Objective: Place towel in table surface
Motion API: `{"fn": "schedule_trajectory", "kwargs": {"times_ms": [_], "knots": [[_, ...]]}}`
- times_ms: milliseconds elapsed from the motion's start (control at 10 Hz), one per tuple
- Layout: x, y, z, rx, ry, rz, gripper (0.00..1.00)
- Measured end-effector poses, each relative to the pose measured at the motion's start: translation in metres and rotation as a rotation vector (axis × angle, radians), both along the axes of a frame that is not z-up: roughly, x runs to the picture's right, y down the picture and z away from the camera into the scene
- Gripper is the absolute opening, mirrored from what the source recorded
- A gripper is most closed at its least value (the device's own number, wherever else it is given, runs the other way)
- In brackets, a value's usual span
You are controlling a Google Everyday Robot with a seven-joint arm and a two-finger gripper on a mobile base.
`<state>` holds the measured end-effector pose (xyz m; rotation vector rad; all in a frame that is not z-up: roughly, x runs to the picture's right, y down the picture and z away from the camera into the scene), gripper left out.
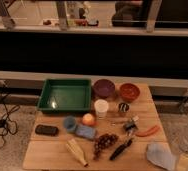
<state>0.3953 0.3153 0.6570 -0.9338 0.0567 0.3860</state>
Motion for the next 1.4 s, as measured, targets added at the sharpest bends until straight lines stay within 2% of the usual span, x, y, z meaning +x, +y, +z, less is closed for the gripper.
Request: {"fn": "schedule_trajectory", "kwargs": {"times_ms": [100, 500, 1000, 1400], "knots": [[-0.009, 0.005, -0.001, 0.000, -0.070, -0.017, 0.80], [-0.029, 0.018, -0.002, 0.024, -0.236, -0.059, 0.80], [-0.041, 0.027, 0.009, 0.043, -0.307, -0.101, 0.80], [-0.056, 0.016, 0.035, 0.047, -0.354, -0.121, 0.80]]}}
